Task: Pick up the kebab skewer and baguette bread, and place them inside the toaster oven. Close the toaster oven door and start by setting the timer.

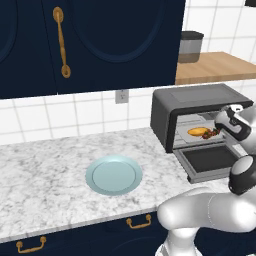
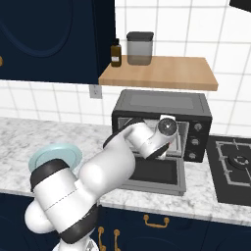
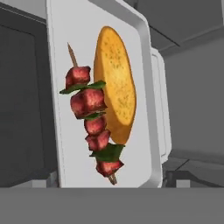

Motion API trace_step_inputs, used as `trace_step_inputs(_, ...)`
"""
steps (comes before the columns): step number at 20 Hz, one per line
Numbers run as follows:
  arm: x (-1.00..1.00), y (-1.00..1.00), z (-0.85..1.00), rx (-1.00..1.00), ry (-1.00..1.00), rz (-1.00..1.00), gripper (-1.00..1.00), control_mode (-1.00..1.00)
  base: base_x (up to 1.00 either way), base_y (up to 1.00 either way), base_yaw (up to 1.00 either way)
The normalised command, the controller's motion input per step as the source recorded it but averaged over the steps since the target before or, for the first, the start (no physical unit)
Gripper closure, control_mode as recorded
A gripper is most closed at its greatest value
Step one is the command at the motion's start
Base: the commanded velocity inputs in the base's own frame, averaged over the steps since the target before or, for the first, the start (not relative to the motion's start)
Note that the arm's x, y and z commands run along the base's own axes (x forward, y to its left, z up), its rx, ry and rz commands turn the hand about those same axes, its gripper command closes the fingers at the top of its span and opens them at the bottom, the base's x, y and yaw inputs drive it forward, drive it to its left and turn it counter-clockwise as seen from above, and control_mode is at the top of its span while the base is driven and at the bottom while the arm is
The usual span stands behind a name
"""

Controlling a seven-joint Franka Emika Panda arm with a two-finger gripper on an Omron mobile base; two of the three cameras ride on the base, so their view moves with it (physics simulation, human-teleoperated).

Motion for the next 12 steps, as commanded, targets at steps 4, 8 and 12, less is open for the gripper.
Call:
trace_step_inputs(4,-0.07,0.02,0.15,0.21,0.00,-0.37,-1.00,-1.00,0.00,0.00,0.00)
trace_step_inputs(8,-0.25,0.15,0.02,0.29,0.00,-0.49,-1.00,-1.00,0.00,0.00,0.00)
trace_step_inputs(12,-0.56,0.09,-0.04,0.42,0.00,-0.56,-1.00,-1.00,0.00,0.00,0.00)
